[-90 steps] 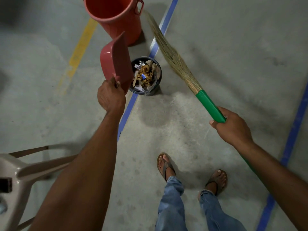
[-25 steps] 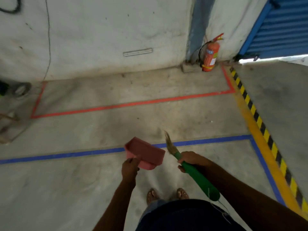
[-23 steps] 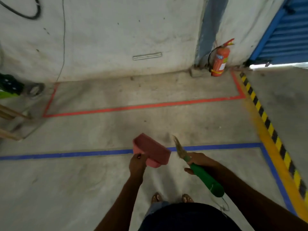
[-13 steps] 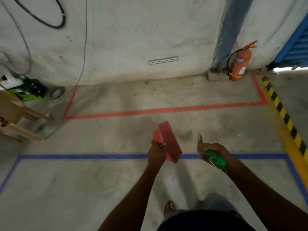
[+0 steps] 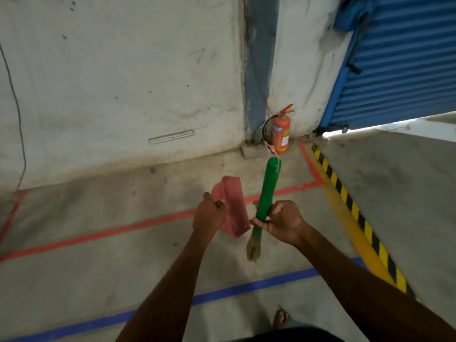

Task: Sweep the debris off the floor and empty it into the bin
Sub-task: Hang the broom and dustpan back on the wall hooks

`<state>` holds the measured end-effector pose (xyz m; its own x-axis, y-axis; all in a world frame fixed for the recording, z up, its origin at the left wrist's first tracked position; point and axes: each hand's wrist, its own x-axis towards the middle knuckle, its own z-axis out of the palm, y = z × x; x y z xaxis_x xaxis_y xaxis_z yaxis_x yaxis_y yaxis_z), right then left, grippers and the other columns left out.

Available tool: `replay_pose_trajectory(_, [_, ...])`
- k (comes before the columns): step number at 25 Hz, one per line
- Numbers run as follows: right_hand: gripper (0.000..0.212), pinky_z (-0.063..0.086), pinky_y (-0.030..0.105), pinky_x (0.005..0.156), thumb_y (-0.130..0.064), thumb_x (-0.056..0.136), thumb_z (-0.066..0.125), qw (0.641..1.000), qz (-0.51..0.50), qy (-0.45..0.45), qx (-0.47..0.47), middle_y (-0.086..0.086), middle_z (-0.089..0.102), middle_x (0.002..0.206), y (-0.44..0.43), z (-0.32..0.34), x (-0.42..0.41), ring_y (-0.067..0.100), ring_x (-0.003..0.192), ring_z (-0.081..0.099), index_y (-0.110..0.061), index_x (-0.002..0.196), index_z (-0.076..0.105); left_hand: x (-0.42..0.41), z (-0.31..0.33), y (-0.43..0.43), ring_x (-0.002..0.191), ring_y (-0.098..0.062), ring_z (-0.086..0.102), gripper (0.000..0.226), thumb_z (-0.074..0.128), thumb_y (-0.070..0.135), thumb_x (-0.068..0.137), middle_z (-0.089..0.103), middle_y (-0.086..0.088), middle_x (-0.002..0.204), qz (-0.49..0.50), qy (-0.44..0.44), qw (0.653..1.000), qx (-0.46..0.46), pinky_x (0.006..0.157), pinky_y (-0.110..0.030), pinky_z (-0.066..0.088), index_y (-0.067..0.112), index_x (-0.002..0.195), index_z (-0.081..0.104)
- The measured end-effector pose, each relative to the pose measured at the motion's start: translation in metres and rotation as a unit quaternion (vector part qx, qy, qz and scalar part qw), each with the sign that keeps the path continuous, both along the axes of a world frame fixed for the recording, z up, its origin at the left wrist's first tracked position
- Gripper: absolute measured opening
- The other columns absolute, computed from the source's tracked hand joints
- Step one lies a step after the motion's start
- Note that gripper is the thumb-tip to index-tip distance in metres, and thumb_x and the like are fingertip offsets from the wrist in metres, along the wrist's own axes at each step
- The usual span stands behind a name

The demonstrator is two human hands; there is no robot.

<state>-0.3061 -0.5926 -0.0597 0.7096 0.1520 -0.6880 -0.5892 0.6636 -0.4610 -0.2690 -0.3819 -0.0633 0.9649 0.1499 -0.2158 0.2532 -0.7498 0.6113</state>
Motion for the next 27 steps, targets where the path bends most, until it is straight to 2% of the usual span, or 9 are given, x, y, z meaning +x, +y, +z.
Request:
replay_pose_trajectory(3, [0.031,0.049,0.043,0.106,0.012,0.086,0.049,0.99,0.076,-0.064,-0.096,0.01,0.06,0.104,-0.049,0.022,0.074,0.027,0.106,0.055,0.001,0.113,0.06,0.075,0.036,-0.054,0.096,-0.042,0.067,0.031,0.053,0.033,0.103,0.07,-0.021,0.099,-0.03,-0.067,0.997,0.035,0.072,-0.04,0.047,0.004,0.111,0.051])
replay_pose_trajectory(5, [0.022,0.057,0.036,0.088,-0.009,0.097,0.062,0.958,0.13,-0.119,-0.227,0.004,0.062,0.091,-0.071,0.039,0.13,0.021,0.092,0.062,-0.006,0.119,0.059,0.131,0.067,-0.084,0.095,-0.041,0.068,0.031,0.049,0.037,0.104,0.071,-0.019,0.097,-0.061,-0.111,0.989,0.08,0.072,-0.041,0.048,0.007,0.109,0.054])
replay_pose_trajectory(7, [0.026,0.049,0.029,0.065,-0.036,0.097,0.065,0.891,0.147,-0.166,-0.396,0.0,0.061,0.077,-0.086,0.056,0.186,0.018,0.073,0.06,-0.013,0.11,0.061,0.185,0.097,-0.106,0.091,-0.038,0.068,0.034,0.043,0.044,0.105,0.072,-0.015,0.094,-0.083,-0.165,0.973,0.141,0.069,-0.037,0.044,0.013,0.105,0.059])
replay_pose_trajectory(11, [0.057,0.04,0.027,0.054,-0.078,0.084,0.05,0.745,0.121,-0.167,-0.634,-0.002,0.063,0.065,-0.12,0.08,0.286,0.017,0.062,0.062,-0.023,0.071,0.061,0.294,0.13,-0.146,0.089,-0.032,0.068,0.041,0.041,0.047,0.106,0.073,-0.006,0.088,-0.102,-0.23,0.956,0.153,0.08,-0.037,0.041,0.019,0.091,0.067])
replay_pose_trajectory(14, [0.053,0.053,0.036,0.061,-0.071,0.081,0.062,0.746,-0.002,-0.185,-0.64,-0.001,0.063,0.061,-0.151,0.098,0.34,0.023,0.064,0.067,-0.02,0.065,0.06,0.368,0.138,-0.179,0.093,-0.031,0.068,0.043,0.044,0.048,0.104,0.073,-0.006,0.095,-0.087,-0.231,0.968,0.041,0.083,-0.037,0.047,0.017,0.091,0.07])
replay_pose_trajectory(16, [0.031,0.058,0.041,0.07,-0.05,0.083,0.073,0.75,-0.077,-0.206,-0.623,-0.001,0.067,0.072,-0.178,0.113,0.373,0.025,0.075,0.07,-0.021,0.082,0.064,0.408,0.145,-0.206,0.09,-0.031,0.069,0.049,0.039,0.052,0.103,0.075,-0.006,0.093,-0.087,-0.232,0.966,-0.067,0.081,-0.041,0.053,0.014,0.09,0.068])
replay_pose_trajectory(18, [0.035,0.058,0.045,0.075,-0.054,0.084,0.072,0.75,-0.116,-0.232,-0.609,0.0,0.069,0.082,-0.202,0.131,0.401,0.024,0.078,0.07,-0.028,0.099,0.056,0.442,0.159,-0.231,0.088,-0.026,0.07,0.044,0.041,0.045,0.106,0.076,-0.003,0.092,-0.107,-0.252,0.953,-0.13,0.078,-0.041,0.054,0.013,0.09,0.067])
replay_pose_trajectory(23, [0.049,0.06,0.045,0.058,-0.08,0.086,0.047,0.732,-0.124,-0.28,-0.609,0.005,0.068,0.07,-0.241,0.171,0.479,0.018,0.056,0.069,-0.033,0.1,0.041,0.512,0.206,-0.289,0.08,-0.002,0.068,0.038,0.041,0.039,0.11,0.073,0.005,0.088,-0.099,-0.3,0.915,-0.249,0.071,-0.013,0.048,0.016,0.089,0.063])
replay_pose_trajectory(27, [0.036,0.059,0.05,0.054,-0.058,0.097,0.05,0.746,-0.068,-0.34,-0.568,0.018,0.063,0.081,-0.269,0.195,0.543,0.023,0.051,0.064,-0.022,0.096,0.044,0.569,0.225,-0.319,0.079,-0.014,0.07,0.032,0.043,0.044,0.108,0.07,0.007,0.086,-0.087,-0.353,0.893,-0.265,0.078,-0.033,0.057,0.025,0.088,0.059])
